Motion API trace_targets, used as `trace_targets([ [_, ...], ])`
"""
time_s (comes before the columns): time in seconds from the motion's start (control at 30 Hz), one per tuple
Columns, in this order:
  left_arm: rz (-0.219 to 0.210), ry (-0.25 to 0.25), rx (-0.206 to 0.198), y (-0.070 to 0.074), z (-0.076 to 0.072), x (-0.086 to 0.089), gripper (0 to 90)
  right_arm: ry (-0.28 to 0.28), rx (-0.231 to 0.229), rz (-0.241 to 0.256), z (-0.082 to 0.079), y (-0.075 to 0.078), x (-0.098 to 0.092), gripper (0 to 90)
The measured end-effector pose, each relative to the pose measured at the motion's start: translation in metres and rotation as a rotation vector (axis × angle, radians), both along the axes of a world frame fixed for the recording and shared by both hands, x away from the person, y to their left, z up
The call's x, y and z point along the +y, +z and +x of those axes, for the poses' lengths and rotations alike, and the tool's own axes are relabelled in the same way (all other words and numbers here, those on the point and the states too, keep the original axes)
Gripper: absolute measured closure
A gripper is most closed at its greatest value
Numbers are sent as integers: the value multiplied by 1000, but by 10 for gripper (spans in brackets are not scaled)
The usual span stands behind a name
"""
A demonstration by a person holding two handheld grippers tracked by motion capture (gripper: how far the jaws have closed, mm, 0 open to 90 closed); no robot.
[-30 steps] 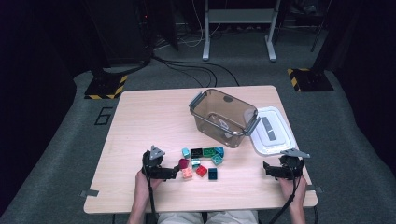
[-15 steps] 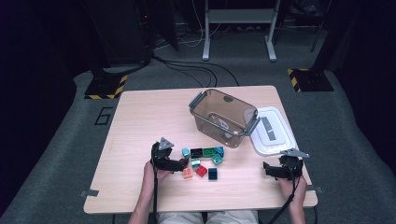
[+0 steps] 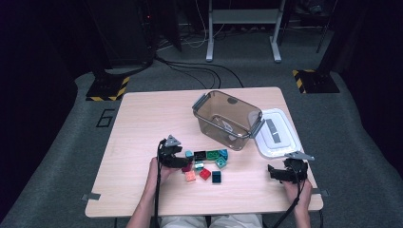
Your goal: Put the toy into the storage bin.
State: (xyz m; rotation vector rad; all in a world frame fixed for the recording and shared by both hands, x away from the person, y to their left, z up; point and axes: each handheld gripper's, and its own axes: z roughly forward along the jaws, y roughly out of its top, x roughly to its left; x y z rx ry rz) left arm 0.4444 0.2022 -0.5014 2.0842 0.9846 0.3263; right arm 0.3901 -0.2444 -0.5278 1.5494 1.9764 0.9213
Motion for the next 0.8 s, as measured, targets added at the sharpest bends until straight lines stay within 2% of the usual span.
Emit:
trace_targets([
  [0.13,-3,-17,30,-4,3,-1,360,2,1,1,0,0,0,46],
  [0.17,10,-28,32,-6,5,0,401,5,3,1,0,0,0,47],
  [0.37,25,-58,36,-7,6,-1,512,4,1,0,0,0,0,53],
  [0.53,29,-66,21,-5,4,-1,586,5,1,0,0,0,0,57],
  [0.8,17,-62,0,-2,2,0,589,1,1,0,0,0,0,61],
])
